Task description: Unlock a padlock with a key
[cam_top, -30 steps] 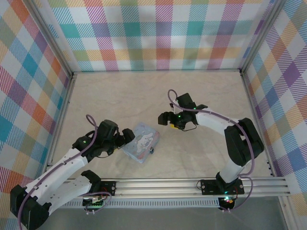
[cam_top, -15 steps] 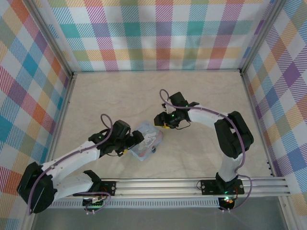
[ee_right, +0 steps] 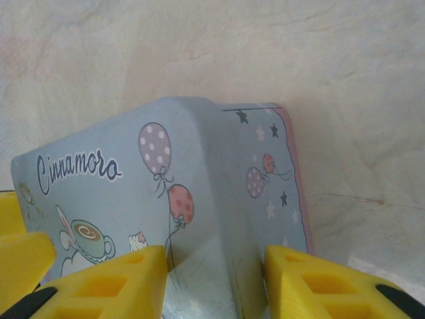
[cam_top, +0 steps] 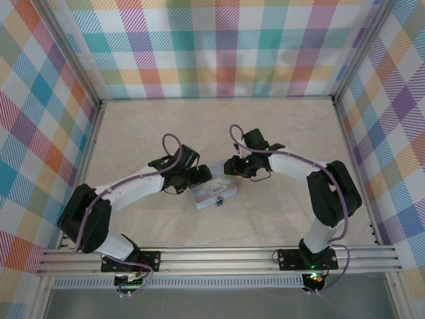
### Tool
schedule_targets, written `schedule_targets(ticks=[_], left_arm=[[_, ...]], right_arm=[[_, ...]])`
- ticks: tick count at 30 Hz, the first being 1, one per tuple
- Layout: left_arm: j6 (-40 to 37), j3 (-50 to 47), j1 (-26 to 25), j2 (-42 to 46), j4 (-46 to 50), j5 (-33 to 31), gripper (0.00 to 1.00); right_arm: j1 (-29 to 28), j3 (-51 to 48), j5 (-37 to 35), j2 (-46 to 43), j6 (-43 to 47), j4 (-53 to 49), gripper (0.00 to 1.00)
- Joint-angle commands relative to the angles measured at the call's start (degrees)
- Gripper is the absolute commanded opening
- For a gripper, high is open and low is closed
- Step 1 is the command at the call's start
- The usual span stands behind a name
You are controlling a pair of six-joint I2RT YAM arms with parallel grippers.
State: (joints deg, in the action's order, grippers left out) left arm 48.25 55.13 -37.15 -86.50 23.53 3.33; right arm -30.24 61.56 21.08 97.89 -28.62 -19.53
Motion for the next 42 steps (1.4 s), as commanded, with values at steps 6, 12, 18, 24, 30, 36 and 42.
schedule_targets(ticks=[6,12,18,24,30,36,42], left_arm=[[-7.82,11.49,3.02,-8.10,-7.09,2.91,0.88],[-9.89,16.43,4.57,-12.70,-7.09,3.35,0.87],[-10.21,17.96,5.81,-14.84,-7.09,3.38,0.87],[-11.90,19.55,6.99,-16.54,-7.12,3.07,0.89],[-11.78,20.70,7.35,-18.18,-7.14,3.81,0.91],[-10.42,18.69,7.69,-16.42,-7.14,2.40,0.96],[-9.17,15.60,8.23,-13.62,-7.09,1.52,0.98]], right_arm=[[0.33,3.25,-1.73,1.95,-1.43,0.08,0.44],[1.05,7.35,-2.80,4.94,-1.73,0.75,0.44],[1.83,10.70,-3.60,7.87,-1.74,0.41,0.44],[2.04,11.06,-3.34,8.47,-2.58,0.36,0.44],[2.22,10.27,-4.12,7.45,-2.64,0.36,0.49],[3.24,10.51,-4.85,6.67,-1.88,-0.70,0.56],[4.78,10.25,-6.74,4.29,-0.41,-2.69,0.61]])
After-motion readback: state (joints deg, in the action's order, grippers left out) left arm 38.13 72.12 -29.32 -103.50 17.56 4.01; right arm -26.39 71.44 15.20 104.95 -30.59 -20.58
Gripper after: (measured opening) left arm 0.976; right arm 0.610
